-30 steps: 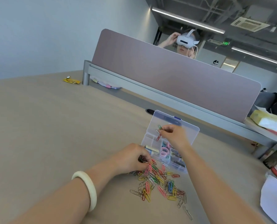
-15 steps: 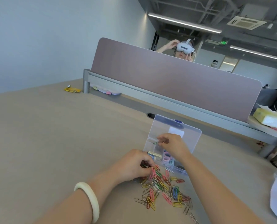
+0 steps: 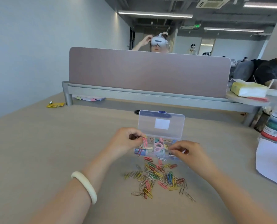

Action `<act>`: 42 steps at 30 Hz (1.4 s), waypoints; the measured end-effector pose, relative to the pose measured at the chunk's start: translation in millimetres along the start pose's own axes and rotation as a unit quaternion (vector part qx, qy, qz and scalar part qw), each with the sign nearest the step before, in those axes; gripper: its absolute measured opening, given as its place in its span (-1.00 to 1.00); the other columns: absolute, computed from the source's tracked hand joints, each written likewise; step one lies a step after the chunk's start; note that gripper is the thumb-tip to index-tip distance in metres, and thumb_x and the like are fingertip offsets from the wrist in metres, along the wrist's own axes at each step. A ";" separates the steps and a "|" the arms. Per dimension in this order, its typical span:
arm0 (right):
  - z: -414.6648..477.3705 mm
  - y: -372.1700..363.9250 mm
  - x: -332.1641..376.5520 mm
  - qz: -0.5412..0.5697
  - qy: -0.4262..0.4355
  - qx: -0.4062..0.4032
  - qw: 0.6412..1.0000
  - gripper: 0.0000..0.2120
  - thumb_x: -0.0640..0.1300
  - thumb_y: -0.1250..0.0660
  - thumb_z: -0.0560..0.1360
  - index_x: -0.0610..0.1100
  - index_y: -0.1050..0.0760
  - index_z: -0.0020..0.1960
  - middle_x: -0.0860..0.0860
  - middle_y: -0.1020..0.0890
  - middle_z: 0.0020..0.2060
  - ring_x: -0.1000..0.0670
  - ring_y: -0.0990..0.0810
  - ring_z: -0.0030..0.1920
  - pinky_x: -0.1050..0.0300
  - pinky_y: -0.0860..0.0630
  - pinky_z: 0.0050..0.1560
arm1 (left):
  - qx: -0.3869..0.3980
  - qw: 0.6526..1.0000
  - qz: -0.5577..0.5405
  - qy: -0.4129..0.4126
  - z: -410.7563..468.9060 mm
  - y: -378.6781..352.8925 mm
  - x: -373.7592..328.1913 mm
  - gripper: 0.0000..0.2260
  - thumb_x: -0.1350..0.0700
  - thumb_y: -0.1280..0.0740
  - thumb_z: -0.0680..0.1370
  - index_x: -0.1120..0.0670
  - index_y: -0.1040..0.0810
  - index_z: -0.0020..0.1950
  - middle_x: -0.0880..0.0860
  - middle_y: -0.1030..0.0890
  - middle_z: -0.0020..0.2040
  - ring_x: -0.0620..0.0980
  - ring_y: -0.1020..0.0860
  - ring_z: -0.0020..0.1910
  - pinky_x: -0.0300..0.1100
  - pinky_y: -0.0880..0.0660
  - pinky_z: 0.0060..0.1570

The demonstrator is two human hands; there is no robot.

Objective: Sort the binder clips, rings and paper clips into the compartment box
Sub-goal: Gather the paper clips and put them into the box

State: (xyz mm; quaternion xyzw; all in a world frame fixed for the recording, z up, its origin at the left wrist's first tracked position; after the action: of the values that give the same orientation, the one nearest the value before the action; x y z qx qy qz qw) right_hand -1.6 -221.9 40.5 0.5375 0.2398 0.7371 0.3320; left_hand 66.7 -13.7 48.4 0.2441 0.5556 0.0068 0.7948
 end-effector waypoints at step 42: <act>-36.7 -16.9 -20.6 -0.010 0.011 0.065 0.998 -0.90 -0.02 -0.39 0.42 0.07 -0.62 -0.07 0.11 -0.60 -0.12 0.15 -0.53 -0.09 0.18 -0.52 -0.01 | 0.075 0.970 0.229 -0.021 57.3 -23.3 27.7 -0.81 0.33 -0.33 0.45 0.07 -0.63 -0.07 0.02 -0.64 -0.12 -0.05 -0.60 -0.10 -0.21 -0.52 -0.03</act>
State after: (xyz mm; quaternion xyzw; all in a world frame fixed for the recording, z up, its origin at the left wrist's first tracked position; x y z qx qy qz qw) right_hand -28.5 -225.9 4.2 0.5472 0.2957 0.7229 0.3009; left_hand 122.0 -48.2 29.8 0.4234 0.4670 0.1420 0.7632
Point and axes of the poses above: each hand's wrist, its own z-axis towards the middle knuckle, its own y-axis out of the back of the hand, x = y × z, the point moved 4 cm from there along z, towards the middle knuckle
